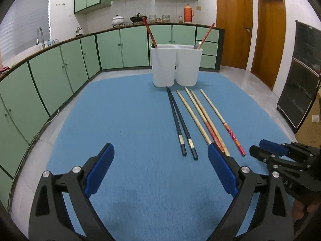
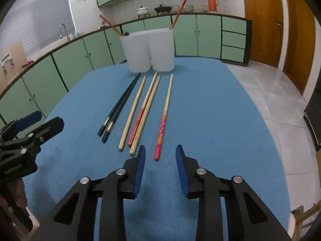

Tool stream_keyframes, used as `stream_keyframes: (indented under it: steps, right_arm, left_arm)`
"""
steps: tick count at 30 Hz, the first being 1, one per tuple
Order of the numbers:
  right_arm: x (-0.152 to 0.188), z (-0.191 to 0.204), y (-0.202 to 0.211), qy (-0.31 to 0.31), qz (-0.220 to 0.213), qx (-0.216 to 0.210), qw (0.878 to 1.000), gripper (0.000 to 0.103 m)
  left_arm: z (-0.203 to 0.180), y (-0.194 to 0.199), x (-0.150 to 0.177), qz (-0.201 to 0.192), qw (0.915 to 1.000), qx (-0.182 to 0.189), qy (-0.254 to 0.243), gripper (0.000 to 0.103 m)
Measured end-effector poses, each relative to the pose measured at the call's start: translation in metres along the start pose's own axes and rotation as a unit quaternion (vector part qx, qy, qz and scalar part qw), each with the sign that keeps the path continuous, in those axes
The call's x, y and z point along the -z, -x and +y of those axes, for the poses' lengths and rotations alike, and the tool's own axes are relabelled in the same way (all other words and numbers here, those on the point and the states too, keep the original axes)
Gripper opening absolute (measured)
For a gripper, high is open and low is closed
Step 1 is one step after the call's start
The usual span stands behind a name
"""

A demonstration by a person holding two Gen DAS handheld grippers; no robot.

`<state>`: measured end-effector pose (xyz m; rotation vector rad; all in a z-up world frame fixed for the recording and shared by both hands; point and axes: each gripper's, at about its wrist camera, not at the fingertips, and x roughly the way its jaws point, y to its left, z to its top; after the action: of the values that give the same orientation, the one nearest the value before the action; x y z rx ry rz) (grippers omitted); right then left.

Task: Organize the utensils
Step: 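Return to the mat and grasp another red-patterned chopstick with the right tool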

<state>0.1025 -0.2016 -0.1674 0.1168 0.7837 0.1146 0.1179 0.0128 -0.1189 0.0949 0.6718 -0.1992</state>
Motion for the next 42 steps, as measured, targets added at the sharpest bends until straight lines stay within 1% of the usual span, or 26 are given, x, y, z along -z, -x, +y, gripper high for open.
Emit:
stream_keyframes:
  steps: [2,9,10,13,15,17,23,25,33,36,39,42]
  right_arm:
    - [0.001,0.0,-0.005,0.0,0.006,0.002,1.0,0.024]
    - [0.002,0.001,-0.021,-0.002,0.021,0.015,1.0,0.022]
    - [0.003,0.001,-0.023,-0.002,0.022,0.018,1.0,0.02]
    - [0.003,0.004,-0.026,0.005,0.016,0.026,1.0,0.019]
    - [0.003,0.007,-0.027,0.007,0.015,0.027,0.999,0.016]
    - [0.003,0.01,-0.029,0.013,0.015,0.029,0.999,0.009]
    - [0.003,0.003,-0.026,-0.001,0.017,0.024,1.0,0.006]
    - [0.003,-0.002,-0.025,-0.005,0.016,0.024,1.0,0.006]
    - [0.002,-0.007,-0.026,-0.006,0.015,0.02,1.0,0.006]
    - [0.002,-0.006,-0.026,-0.008,0.015,0.019,1.0,0.006]
    - [0.002,-0.006,-0.026,-0.008,0.015,0.018,1.0,0.006]
    - [0.003,-0.006,-0.026,-0.008,0.015,0.018,1.0,0.006]
  left_arm:
    - [0.002,-0.004,0.003,0.005,1.0,0.0,0.003,0.092]
    - [0.002,-0.013,0.012,0.02,0.9997,0.002,0.012,0.091]
    - [0.002,-0.014,0.012,0.022,0.9997,0.003,0.012,0.091]
    - [0.003,-0.019,0.014,0.027,0.9995,0.003,0.015,0.091]
    - [0.003,-0.022,0.016,0.032,0.9993,0.004,0.017,0.091]
    - [0.002,-0.027,0.017,0.037,0.9991,0.004,0.018,0.091]
    - [-0.005,-0.034,0.019,0.047,0.9987,0.008,0.018,0.091]
    - [-0.008,-0.038,0.019,0.053,0.9985,0.008,0.015,0.083]
    - [-0.006,-0.058,0.018,0.085,0.9957,0.016,0.033,0.077]
    - [-0.005,-0.066,0.017,0.102,0.9938,0.018,0.04,0.071]
    - [-0.009,-0.07,0.015,0.108,0.9934,0.013,0.036,0.069]
    - [-0.014,-0.074,0.012,0.112,0.9932,0.011,0.032,0.065]
